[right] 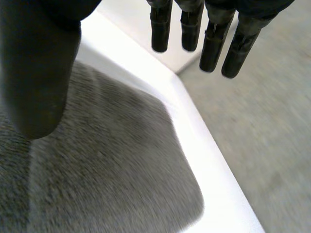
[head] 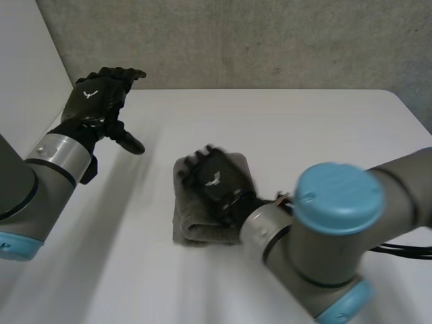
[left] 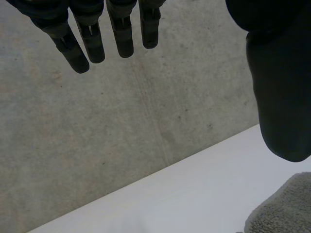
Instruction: Fold the towel.
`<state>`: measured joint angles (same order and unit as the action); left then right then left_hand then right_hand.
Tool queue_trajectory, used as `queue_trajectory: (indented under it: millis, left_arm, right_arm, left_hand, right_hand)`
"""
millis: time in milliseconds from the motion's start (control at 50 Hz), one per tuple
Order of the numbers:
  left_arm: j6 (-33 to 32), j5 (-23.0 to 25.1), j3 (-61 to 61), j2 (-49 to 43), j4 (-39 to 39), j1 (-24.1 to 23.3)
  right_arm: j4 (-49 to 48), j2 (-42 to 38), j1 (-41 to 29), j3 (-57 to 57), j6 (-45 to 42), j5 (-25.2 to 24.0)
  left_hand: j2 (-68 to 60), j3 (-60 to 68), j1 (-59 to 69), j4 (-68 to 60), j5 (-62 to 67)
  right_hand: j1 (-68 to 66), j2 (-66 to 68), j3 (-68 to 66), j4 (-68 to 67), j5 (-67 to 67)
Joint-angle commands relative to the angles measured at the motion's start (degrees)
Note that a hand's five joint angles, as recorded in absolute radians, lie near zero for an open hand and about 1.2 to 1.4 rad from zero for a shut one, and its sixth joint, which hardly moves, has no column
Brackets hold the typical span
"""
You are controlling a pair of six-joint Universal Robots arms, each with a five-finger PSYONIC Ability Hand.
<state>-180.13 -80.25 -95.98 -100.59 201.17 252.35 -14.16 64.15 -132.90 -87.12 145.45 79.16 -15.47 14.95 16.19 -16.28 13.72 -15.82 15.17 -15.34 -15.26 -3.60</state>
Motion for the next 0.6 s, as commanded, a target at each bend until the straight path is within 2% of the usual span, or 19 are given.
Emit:
queue_trajectory:
  millis: [20, 60, 120, 200, 240, 300, 360, 460, 600]
  left_arm:
    - [0.3, -0.6, 1.4, -2.8, -0.2, -3.5]
    - [0.4, -2.0, 1.3, -4.3, -0.4, -5.8]
    - [0.3, -4.2, 1.4, -7.0, -0.5, -8.6]
    - [0.0, -6.7, 2.3, -10.6, -0.5, -11.7]
    - [-0.4, -9.2, 3.7, -14.6, -1.0, -14.3]
    - [-0.8, -11.4, 5.1, -18.2, -2.3, -15.7]
    - [-1.5, -12.0, 5.8, -19.7, -3.2, -15.9]
    - [-6.3, -13.3, 7.7, -24.1, -5.7, -16.2]
    - [-7.3, -14.6, 8.4, -24.0, -6.1, -16.0]
  right_arm:
    - [0.7, 4.9, 6.7, -3.9, 13.0, 1.1]
    - [3.0, 4.8, 8.9, -3.4, 19.2, 0.9]
    - [6.0, 4.3, 10.8, -1.9, 23.6, 0.5]
    - [8.0, 2.0, 11.6, 0.8, 26.2, 0.2]
    - [9.2, -2.3, 11.3, 4.0, 26.9, 0.1]
    - [10.3, -6.2, 11.3, 7.0, 27.1, 0.1]
    - [11.2, -8.0, 11.3, 8.5, 27.1, 0.0]
    - [12.7, -13.8, 11.3, 12.3, 27.1, -0.2]
    - [12.9, -14.2, 11.3, 13.0, 26.9, -0.2]
  left_hand:
    - [3.4, -2.9, -4.1, 4.2, -11.7]
    - [3.2, -2.7, -4.0, 4.1, -11.5]
    - [3.2, -2.7, -4.0, 4.1, -11.5]
    - [3.4, -2.9, -4.1, 4.2, -11.7]
    - [3.4, -2.9, -4.1, 4.2, -11.7]
    - [3.4, -2.9, -4.1, 4.2, -11.7]
    - [3.4, -2.9, -4.1, 4.2, -11.7]
    - [3.4, -2.9, -4.1, 4.2, -11.7]
    - [3.4, -2.9, -4.1, 4.2, -11.7]
  right_hand:
    - [5.8, -5.2, 5.3, 5.3, 3.6]
    - [5.8, -5.2, 5.3, 5.3, 3.6]
    - [5.8, -5.2, 5.3, 5.3, 3.6]
    - [5.8, -5.2, 5.3, 5.3, 3.6]
    - [5.8, -5.2, 5.3, 5.3, 3.6]
    - [5.8, -5.2, 5.3, 5.3, 3.6]
    - [5.8, -5.2, 5.3, 5.3, 3.6]
    - [5.8, -5.2, 5.3, 5.3, 3.6]
    - [5.8, -5.2, 5.3, 5.3, 3.6]
